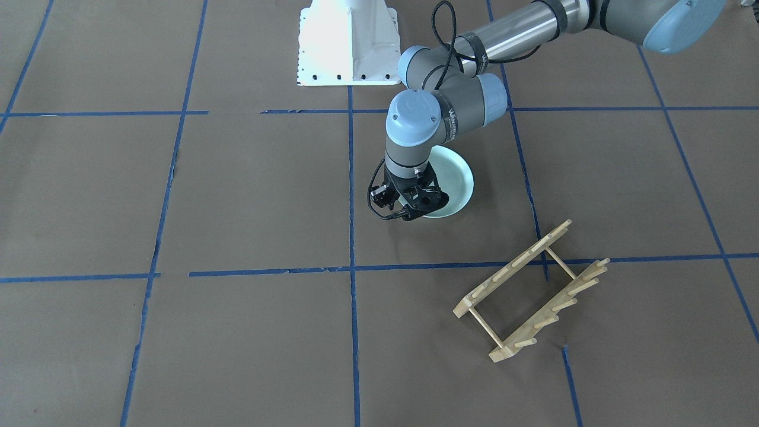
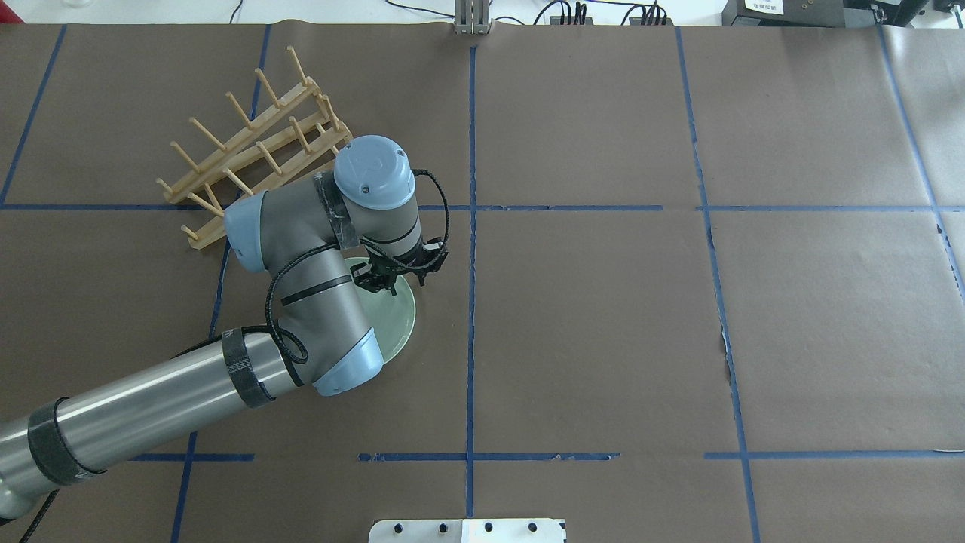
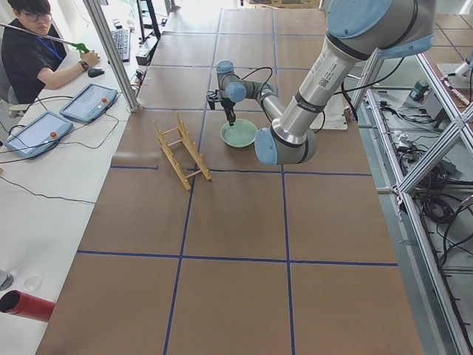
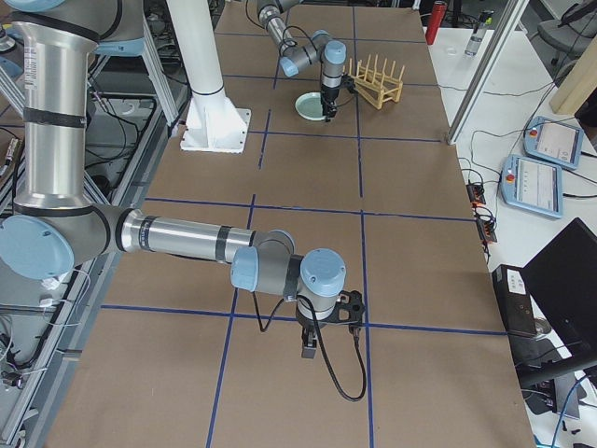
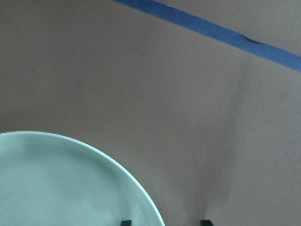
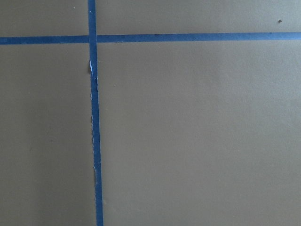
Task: Place plate on rack
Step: 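Move the left gripper down to the edge of the pale green plate, then grasp the plate rim with the left gripper and tilt it upright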
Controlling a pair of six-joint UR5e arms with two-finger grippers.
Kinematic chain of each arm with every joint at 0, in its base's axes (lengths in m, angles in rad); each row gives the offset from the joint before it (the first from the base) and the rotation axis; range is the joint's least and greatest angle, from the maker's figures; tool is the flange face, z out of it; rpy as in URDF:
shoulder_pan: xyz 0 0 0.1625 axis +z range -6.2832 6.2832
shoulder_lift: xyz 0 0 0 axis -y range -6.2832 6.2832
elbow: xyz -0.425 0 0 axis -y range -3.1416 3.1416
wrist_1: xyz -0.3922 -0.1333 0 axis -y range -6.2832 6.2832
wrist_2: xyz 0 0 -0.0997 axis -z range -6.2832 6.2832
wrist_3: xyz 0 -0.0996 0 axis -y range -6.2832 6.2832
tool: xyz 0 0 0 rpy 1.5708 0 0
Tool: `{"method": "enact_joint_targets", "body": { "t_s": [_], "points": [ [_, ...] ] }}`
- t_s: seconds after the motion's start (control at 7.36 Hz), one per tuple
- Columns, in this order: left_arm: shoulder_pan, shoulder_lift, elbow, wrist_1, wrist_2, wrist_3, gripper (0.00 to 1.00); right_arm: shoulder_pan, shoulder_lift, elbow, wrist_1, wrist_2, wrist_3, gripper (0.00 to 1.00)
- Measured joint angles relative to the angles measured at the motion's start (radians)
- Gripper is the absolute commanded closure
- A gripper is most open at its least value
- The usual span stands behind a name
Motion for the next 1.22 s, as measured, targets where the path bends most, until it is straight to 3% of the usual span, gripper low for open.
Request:
{"method": "enact_joint_targets", "body": {
  "t_s": [0.54, 0.81, 0.95, 1.22],
  "points": [
    [-0.007, 0.019, -0.075, -0.006, -0.004, -0.049, 1.00, 0.000, 0.000, 0.000, 0.000, 0.000, 0.000, 0.00],
    [-0.058, 0.033, -0.205, -0.024, -0.019, -0.063, 1.00, 0.000, 0.000, 0.000, 0.000, 0.000, 0.000, 0.00],
    [-0.107, 0.034, -0.256, -0.076, -0.056, -0.065, 1.00, 0.000, 0.000, 0.000, 0.000, 0.000, 0.000, 0.00],
    [-0.231, 0.040, -0.289, -0.308, -0.132, -0.112, 1.00, 0.001, 0.000, 0.000, 0.000, 0.000, 0.000, 0.00]
  ]
}}
